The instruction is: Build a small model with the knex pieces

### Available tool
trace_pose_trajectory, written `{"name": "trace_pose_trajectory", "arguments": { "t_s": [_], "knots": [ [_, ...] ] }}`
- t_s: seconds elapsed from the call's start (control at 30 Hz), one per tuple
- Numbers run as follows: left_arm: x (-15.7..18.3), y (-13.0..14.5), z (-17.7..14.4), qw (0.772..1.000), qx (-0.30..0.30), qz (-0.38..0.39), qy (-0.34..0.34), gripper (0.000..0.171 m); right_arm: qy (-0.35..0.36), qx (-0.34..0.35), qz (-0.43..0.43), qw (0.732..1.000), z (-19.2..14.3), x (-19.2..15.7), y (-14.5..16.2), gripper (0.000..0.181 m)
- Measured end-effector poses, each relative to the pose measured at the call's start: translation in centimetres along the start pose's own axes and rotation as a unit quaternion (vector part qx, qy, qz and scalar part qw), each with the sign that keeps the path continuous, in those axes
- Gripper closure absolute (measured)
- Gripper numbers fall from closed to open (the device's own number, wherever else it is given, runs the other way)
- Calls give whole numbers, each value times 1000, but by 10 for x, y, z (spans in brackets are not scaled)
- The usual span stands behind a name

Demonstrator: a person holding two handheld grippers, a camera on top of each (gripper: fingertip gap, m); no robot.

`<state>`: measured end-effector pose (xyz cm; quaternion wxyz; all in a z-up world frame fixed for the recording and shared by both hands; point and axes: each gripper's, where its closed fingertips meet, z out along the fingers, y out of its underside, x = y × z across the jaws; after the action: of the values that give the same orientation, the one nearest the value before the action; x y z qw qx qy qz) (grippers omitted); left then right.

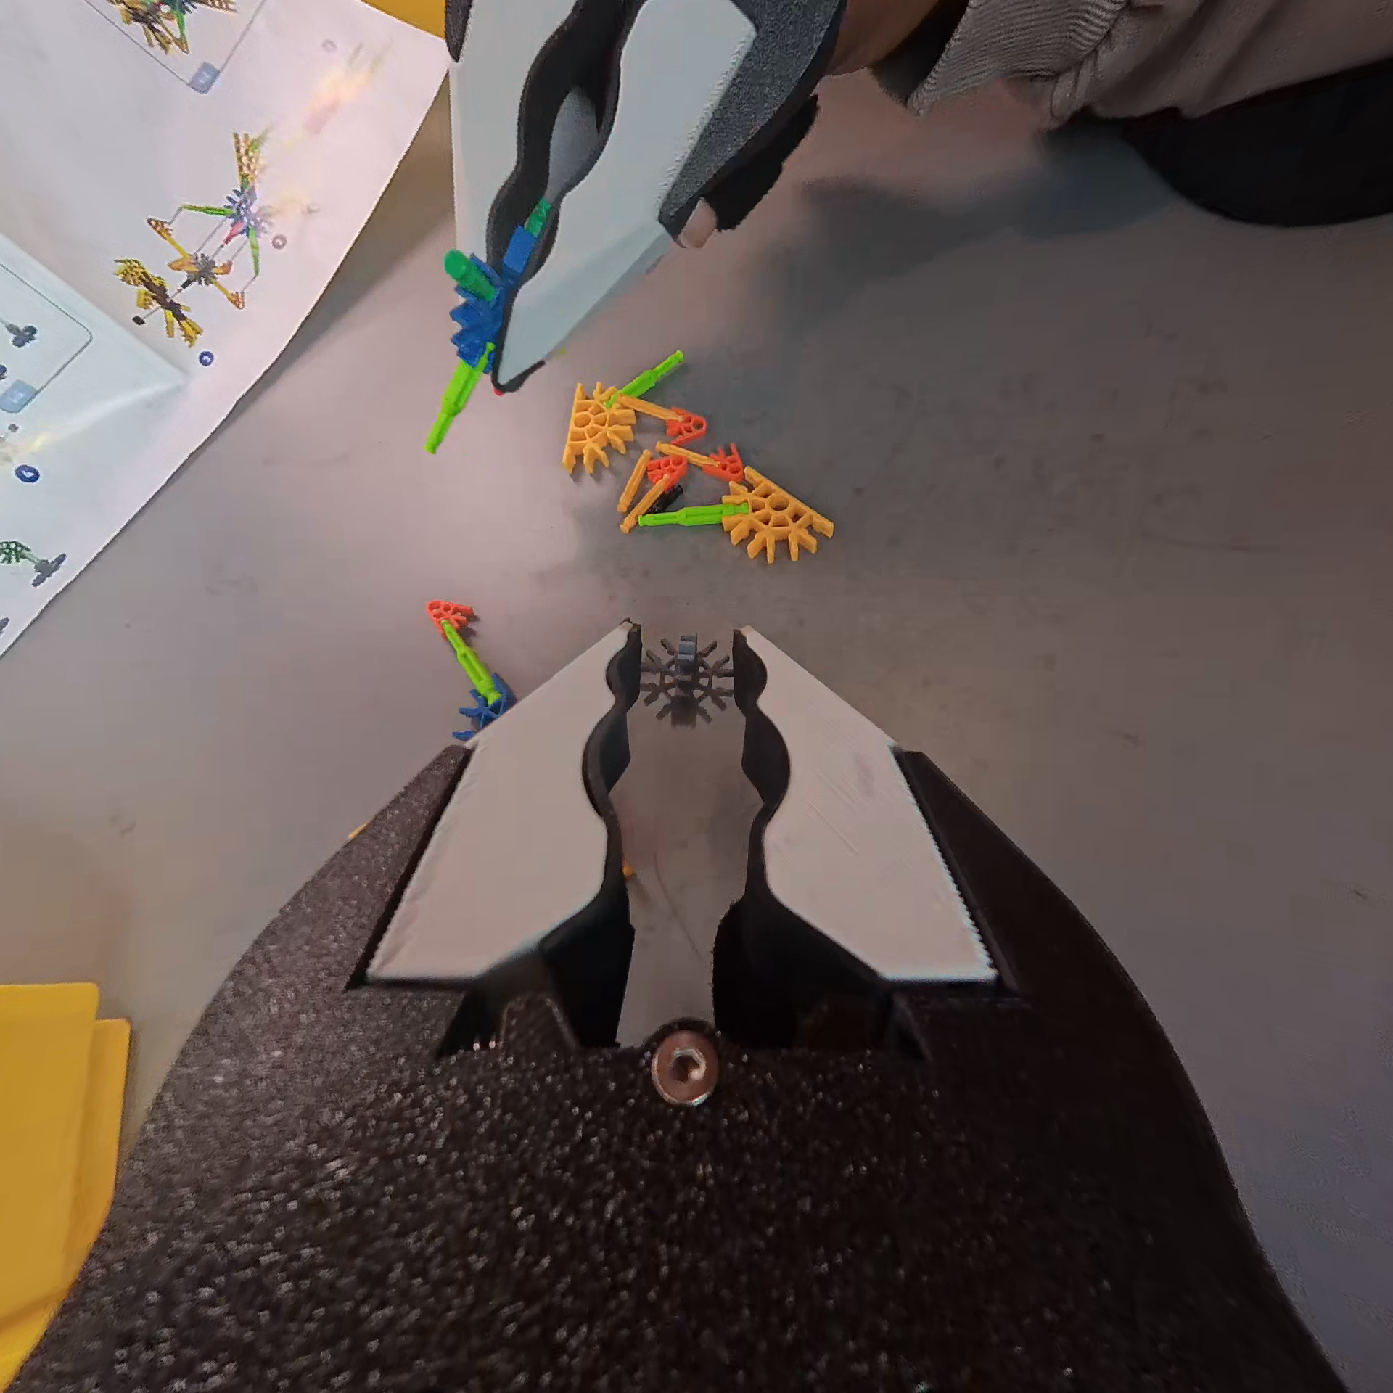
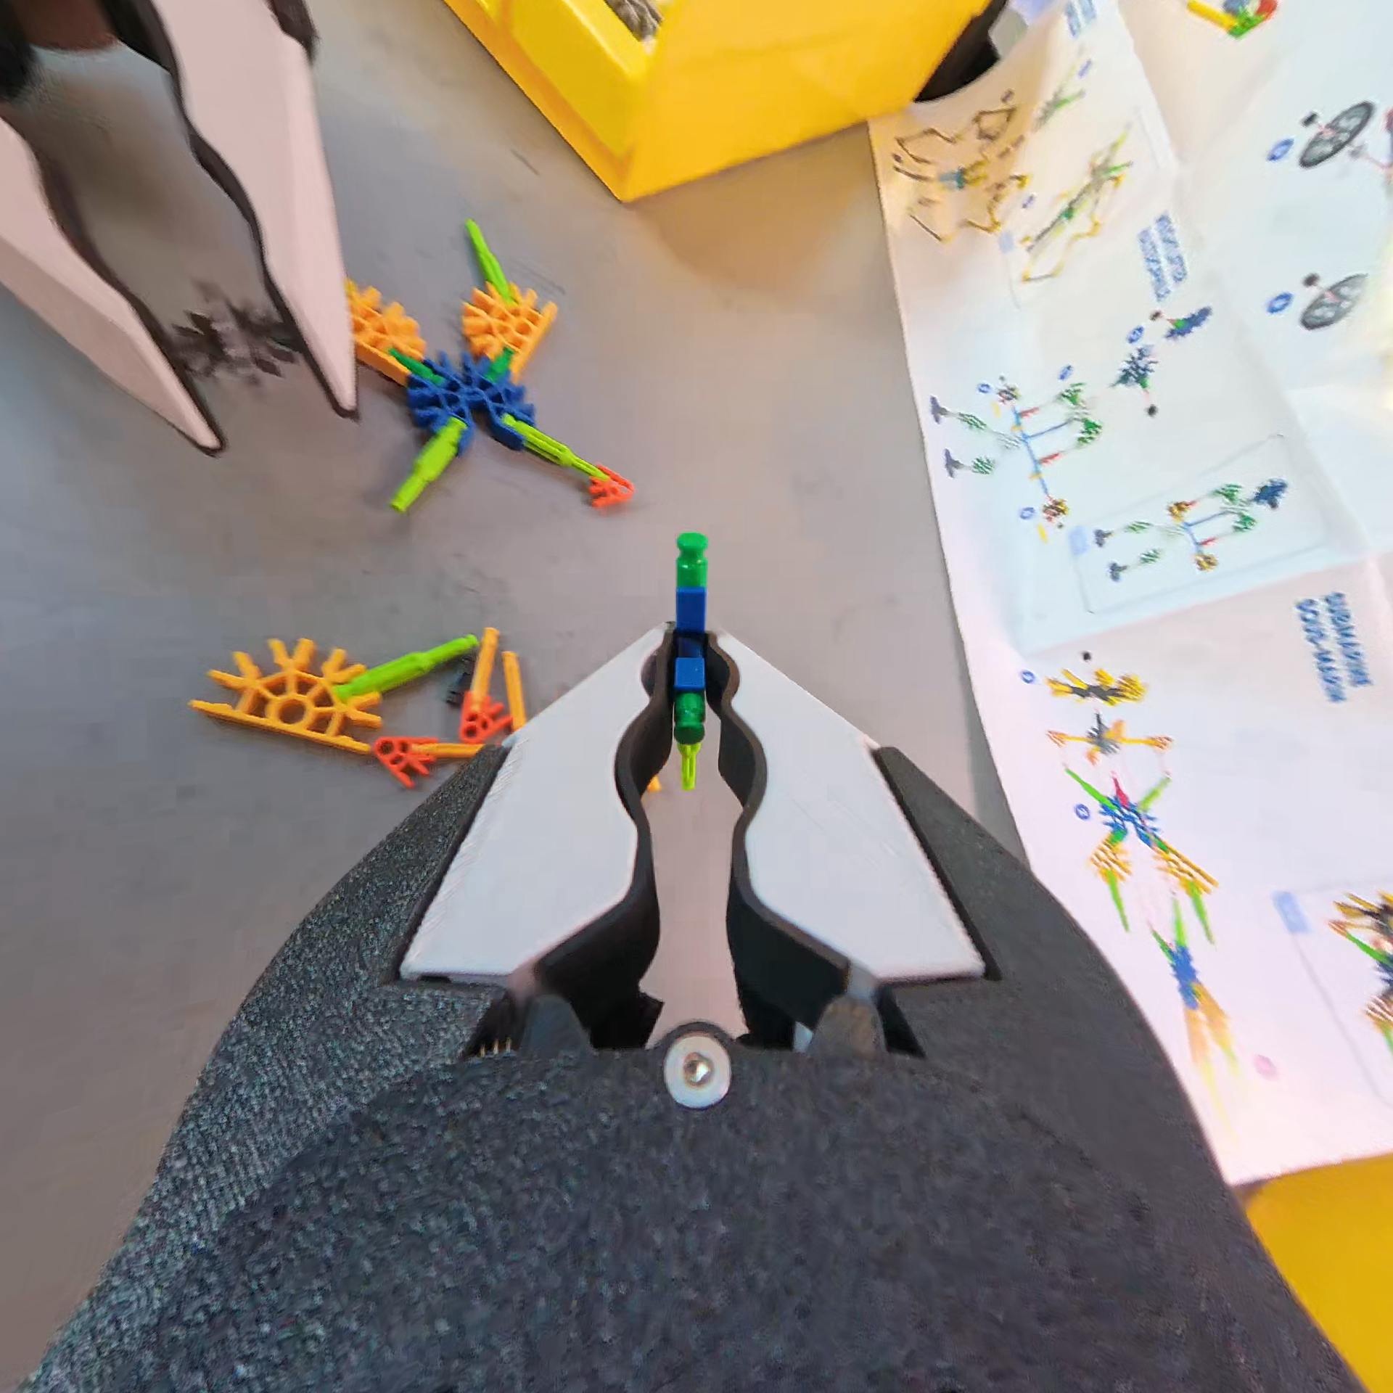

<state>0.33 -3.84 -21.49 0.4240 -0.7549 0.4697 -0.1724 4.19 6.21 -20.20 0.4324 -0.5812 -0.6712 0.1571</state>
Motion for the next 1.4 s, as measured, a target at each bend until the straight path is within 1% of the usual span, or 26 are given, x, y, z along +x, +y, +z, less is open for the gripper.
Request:
{"name": "trace_pose_trajectory", "arguments": {
  "t_s": [0.13,0.17,0.2,0.23,0.27,0.3,0.33,0.4,0.43,0.47,0.53,0.6,0.63,0.7,0.73,0.77,0.83,0.9,0.93,1.0,1.07,1.13,1.23,1.33,1.4],
  "knots": [
    [0,-9,-3,999,33,-28,13,147,68,-61,6,996,8,29,36,177],
    [-1,-13,-5,998,46,-39,18,147,74,-77,0,994,10,31,46,176],
    [-2,-17,-7,997,61,-50,21,148,73,-90,-6,993,13,31,53,172],
    [-3,-22,-11,995,79,-59,24,148,75,-80,-3,994,14,31,51,172],
    [-5,-27,-15,992,99,-68,25,148,77,-76,6,994,13,32,49,167],
    [-7,-33,-19,989,120,-77,27,147,85,-69,12,994,11,35,44,158],
    [-9,-39,-25,986,143,-84,28,147,93,-48,14,994,7,37,35,153],
    [-12,-55,-39,975,201,-89,31,148,92,22,27,995,-5,36,5,151],
    [-11,-64,-48,967,235,-91,41,148,80,64,39,994,-12,31,-14,151],
    [-8,-74,-59,955,274,-99,62,148,75,96,51,991,-19,28,-30,151],
    [-4,-90,-81,923,346,-128,112,147,82,128,47,987,-31,24,-52,146],
    [-2,-99,-98,898,392,-139,144,148,76,160,28,984,-40,13,-71,145],
    [-2,-101,-103,890,405,-142,153,148,46,188,35,981,-44,1,-84,145],
    [0,-104,-110,874,425,-156,177,148,-50,258,55,963,-57,-33,-112,146],
    [0,-106,-112,865,432,-169,190,148,-74,291,52,952,-65,-46,-124,147],
    [-1,-107,-113,856,438,-188,201,148,-78,312,30,947,-71,-55,-133,147],
    [-7,-109,-116,829,454,-237,224,148,-40,318,-42,946,-75,-67,-140,150],
    [-14,-110,-117,795,470,-293,248,148,5,313,-102,944,-75,-75,-144,153],
    [-17,-109,-115,778,477,-317,258,148,17,313,-118,942,-75,-79,-147,155],
    [-17,-110,-112,749,485,-353,281,148,42,311,-125,941,-74,-80,-150,157],
    [-16,-110,-105,734,481,-377,295,148,62,307,-126,941,-70,-78,-149,156],
    [-11,-112,-97,729,473,-390,305,148,83,301,-125,942,-68,-73,-148,155],
    [3,-115,-87,734,448,-390,330,148,92,292,-136,942,-64,-71,-146,149],
    [16,-114,-79,757,414,-372,342,148,81,290,-162,940,-62,-77,-142,148],
    [22,-111,-73,775,384,-365,346,148,82,286,-184,937,-61,-79,-140,150]
  ]
}}
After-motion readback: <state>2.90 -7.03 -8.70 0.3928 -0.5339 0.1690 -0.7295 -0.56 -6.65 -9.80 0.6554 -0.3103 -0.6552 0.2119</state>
